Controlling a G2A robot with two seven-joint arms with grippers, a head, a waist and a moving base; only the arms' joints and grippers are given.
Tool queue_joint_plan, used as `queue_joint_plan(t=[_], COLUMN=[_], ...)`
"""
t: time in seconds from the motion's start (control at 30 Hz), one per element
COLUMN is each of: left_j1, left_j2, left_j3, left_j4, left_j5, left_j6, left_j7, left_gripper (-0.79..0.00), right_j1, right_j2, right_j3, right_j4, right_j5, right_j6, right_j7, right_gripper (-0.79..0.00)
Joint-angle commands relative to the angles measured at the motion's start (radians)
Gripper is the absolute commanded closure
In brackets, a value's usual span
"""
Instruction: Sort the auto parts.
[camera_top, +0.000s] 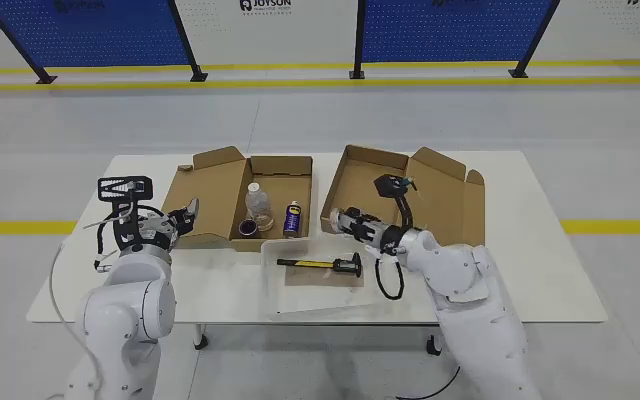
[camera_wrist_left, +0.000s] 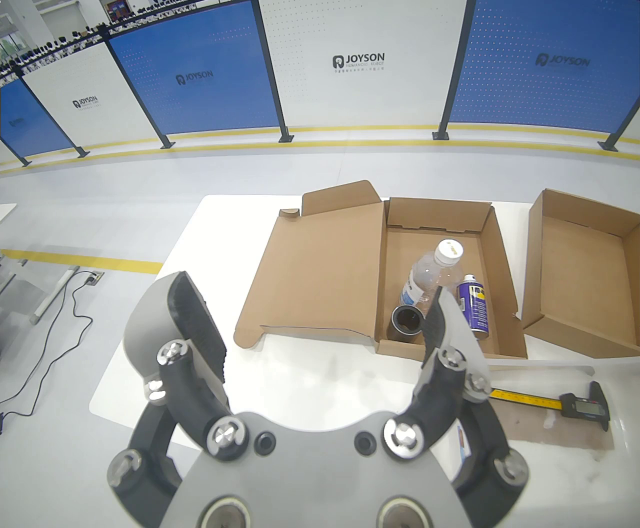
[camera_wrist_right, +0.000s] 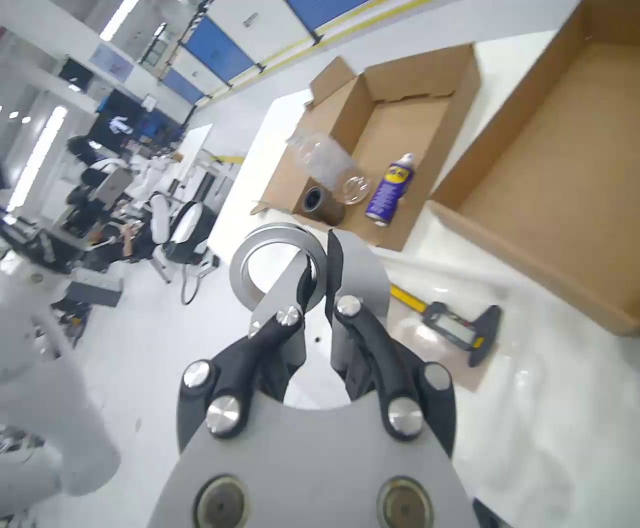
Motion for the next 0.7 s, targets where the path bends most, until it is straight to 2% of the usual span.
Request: queue_joint_plan(t=[0.0,0.13,0.3,0.67], left_j1=[0.0,0.0,0.0,0.0], left_j2=[0.0,0.0,0.0,0.0], left_j3=[0.0,0.0,0.0,0.0], left_j4=[0.0,0.0,0.0,0.0], left_j5=[0.0,0.0,0.0,0.0], left_j6=[0.0,0.0,0.0,0.0], left_j7=[0.0,0.0,0.0,0.0], left_gripper=[-0.785,-0.785,-0.785,-0.785], right_j1=[0.022,0.073,0.142,0.342], right_j2=[0.004,0.011,0.011,-0.013], right_j3=[0.007,-0.002,-0.009,-0.112], right_j4=[0.013,0.054,0.178,0.556], right_j5=[-0.086,-0.298,-0.403,-0.476], right_j6=[0.052,0.166,0.254,0.266], right_j7=[-0.018,-0.033,-0.053,0.006], right_gripper=[0.0,0.0,0.0,0.0])
